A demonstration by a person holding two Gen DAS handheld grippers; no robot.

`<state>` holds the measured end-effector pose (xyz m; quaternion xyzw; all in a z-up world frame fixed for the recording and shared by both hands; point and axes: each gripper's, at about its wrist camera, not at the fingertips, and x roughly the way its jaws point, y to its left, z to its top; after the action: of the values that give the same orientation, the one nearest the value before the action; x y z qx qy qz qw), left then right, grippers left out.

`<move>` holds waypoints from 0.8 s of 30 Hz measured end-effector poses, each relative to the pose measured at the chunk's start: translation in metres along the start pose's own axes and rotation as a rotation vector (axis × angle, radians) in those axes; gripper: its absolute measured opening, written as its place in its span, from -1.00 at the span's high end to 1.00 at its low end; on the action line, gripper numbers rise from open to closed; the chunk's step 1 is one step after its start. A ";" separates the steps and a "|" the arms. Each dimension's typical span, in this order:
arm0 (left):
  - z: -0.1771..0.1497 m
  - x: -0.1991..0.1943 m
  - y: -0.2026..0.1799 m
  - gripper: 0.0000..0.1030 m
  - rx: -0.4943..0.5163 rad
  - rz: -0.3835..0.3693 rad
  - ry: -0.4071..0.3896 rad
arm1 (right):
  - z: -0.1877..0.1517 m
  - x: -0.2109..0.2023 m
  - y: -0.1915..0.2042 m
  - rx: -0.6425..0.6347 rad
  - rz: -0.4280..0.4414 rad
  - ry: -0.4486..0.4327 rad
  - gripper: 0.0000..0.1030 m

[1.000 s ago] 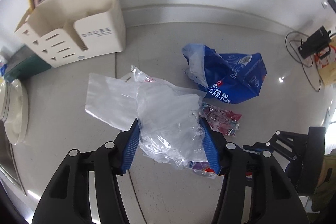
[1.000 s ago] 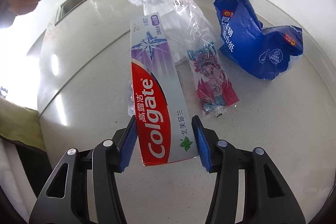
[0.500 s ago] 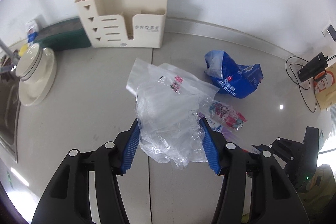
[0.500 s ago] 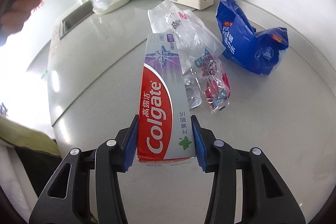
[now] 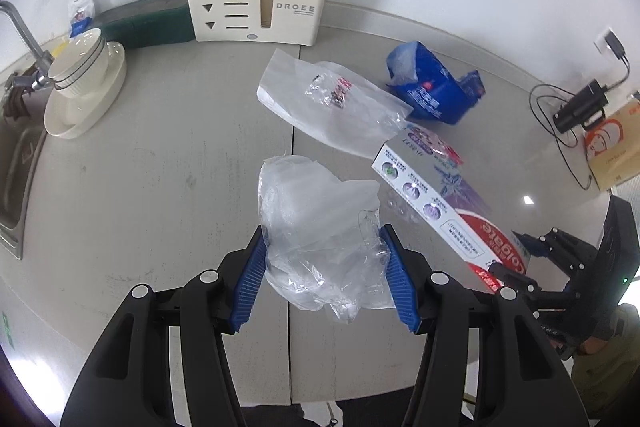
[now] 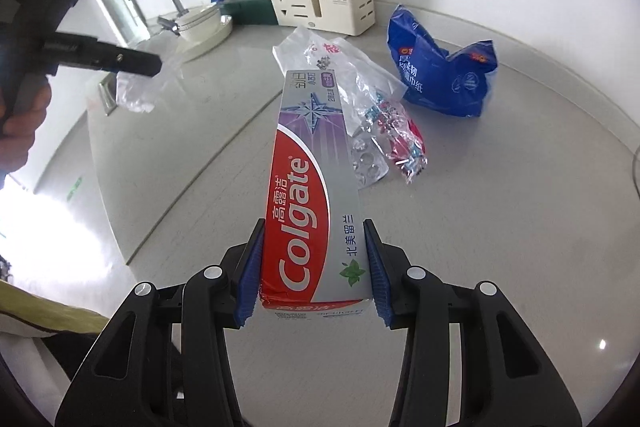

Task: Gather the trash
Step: 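Lift the clear bag and Colgate box and carry both over the trash bin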

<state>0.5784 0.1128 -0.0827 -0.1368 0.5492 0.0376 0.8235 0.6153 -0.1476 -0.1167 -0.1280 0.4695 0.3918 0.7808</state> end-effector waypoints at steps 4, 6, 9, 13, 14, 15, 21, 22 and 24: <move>-0.032 -0.018 0.007 -0.07 0.055 -0.031 -0.014 | -0.018 -0.020 0.031 0.031 -0.068 -0.015 0.11; -0.049 -0.025 0.013 -0.07 0.084 -0.039 -0.011 | -0.034 -0.032 0.051 0.068 -0.106 -0.018 0.11; -0.080 -0.037 0.026 -0.07 0.114 -0.042 0.000 | -0.058 -0.048 0.082 0.119 -0.148 -0.024 0.11; -0.126 -0.050 0.040 -0.07 0.152 -0.048 0.001 | -0.093 -0.061 0.126 0.140 -0.201 -0.010 0.11; -0.137 -0.053 0.042 -0.07 0.157 -0.059 0.002 | -0.102 -0.065 0.136 0.155 -0.205 -0.006 0.11; -0.146 -0.055 0.042 -0.07 0.160 -0.073 0.005 | -0.111 -0.069 0.146 0.169 -0.201 -0.001 0.11; -0.204 -0.069 0.046 -0.07 0.176 -0.111 0.024 | -0.147 -0.088 0.193 0.154 -0.195 0.019 0.11; -0.212 -0.070 0.048 -0.07 0.171 -0.108 0.028 | -0.153 -0.090 0.199 0.151 -0.189 0.020 0.11; -0.224 -0.070 0.052 -0.07 0.154 -0.103 0.037 | -0.165 -0.093 0.207 0.141 -0.177 0.029 0.11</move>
<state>0.3397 0.1090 -0.1081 -0.1020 0.5580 -0.0498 0.8220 0.3359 -0.1501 -0.0917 -0.1191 0.4938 0.2856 0.8126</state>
